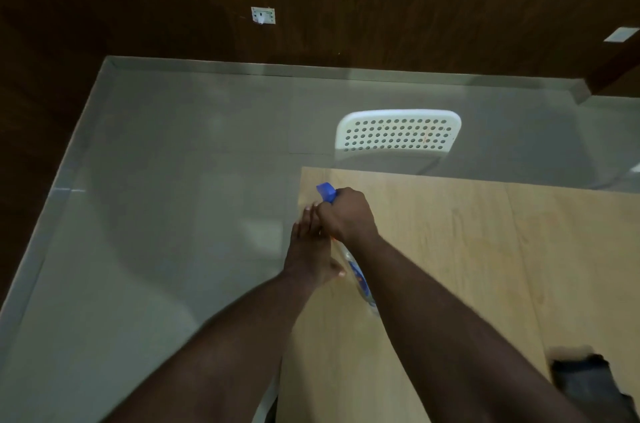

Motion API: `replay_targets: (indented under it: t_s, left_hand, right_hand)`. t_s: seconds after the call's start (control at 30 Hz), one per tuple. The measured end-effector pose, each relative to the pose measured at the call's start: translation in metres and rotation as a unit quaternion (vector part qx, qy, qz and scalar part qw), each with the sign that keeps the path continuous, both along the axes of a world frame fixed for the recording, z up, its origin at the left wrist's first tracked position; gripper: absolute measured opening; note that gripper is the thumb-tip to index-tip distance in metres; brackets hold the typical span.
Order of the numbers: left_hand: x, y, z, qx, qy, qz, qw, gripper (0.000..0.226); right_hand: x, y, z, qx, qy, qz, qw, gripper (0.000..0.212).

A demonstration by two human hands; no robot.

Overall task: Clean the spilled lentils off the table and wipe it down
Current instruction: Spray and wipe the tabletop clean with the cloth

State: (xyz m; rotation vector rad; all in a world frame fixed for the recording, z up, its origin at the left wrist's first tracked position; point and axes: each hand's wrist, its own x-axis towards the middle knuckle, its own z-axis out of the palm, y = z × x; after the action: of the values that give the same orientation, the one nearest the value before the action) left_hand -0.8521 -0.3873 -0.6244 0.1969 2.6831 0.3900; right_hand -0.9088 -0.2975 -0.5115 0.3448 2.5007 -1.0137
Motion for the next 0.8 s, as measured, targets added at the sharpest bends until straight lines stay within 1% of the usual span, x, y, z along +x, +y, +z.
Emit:
replay_targets:
  t_s: [0.07,0.17,0.27,0.37,0.4,0.47,0.53,0.63,0.7,0.8]
  left_hand:
    - [0.000,0.000,0.000,0.007,0.007,0.004,1.000,0.130]
    - [0.001,0.002,0.004,0.008,0.008,0.013,1.000,0.136]
    - [0.001,0.009,0.012,-0.007,-0.017,0.022,1.000,0.139]
    - [0.002,0.023,0.022,-0.027,-0.033,0.034,0.999,0.122]
    - [0.003,0.029,0.025,-0.027,-0.036,0.037,0.998,0.116]
    - [0.002,0.043,0.029,-0.014,-0.045,0.035,0.998,0.110]
    - [0.001,0.057,0.031,0.005,-0.040,0.010,0.999,0.109]
    - [-0.007,0.086,0.030,0.034,-0.021,-0.058,0.998,0.111]
    - [-0.012,0.103,0.029,0.053,-0.016,-0.092,0.994,0.111]
    - [-0.016,0.136,0.026,0.039,-0.009,-0.138,0.990,0.108]
  right_hand:
    - [-0.009,-0.004,-0.001,0.009,0.003,-0.005,1.000,0.009]
    - [-0.018,-0.005,-0.002,0.030,0.008,-0.018,0.999,0.013]
    - [-0.022,0.002,-0.004,0.045,0.009,-0.025,0.999,0.014]
    - [-0.026,0.015,-0.003,0.046,0.011,-0.029,0.998,0.014]
    - [-0.027,0.020,-0.002,0.047,0.012,-0.032,0.998,0.014]
    - [-0.028,0.034,-0.001,0.050,0.011,-0.047,0.998,0.013]
    - [-0.029,0.050,-0.003,0.053,0.007,-0.066,0.996,0.014]
    - [-0.031,0.088,-0.005,0.065,-0.004,-0.107,0.992,0.020]
    - [-0.031,0.115,-0.004,0.075,-0.009,-0.131,0.989,0.019]
    - [-0.029,0.163,-0.002,0.087,0.000,-0.182,0.979,0.019]
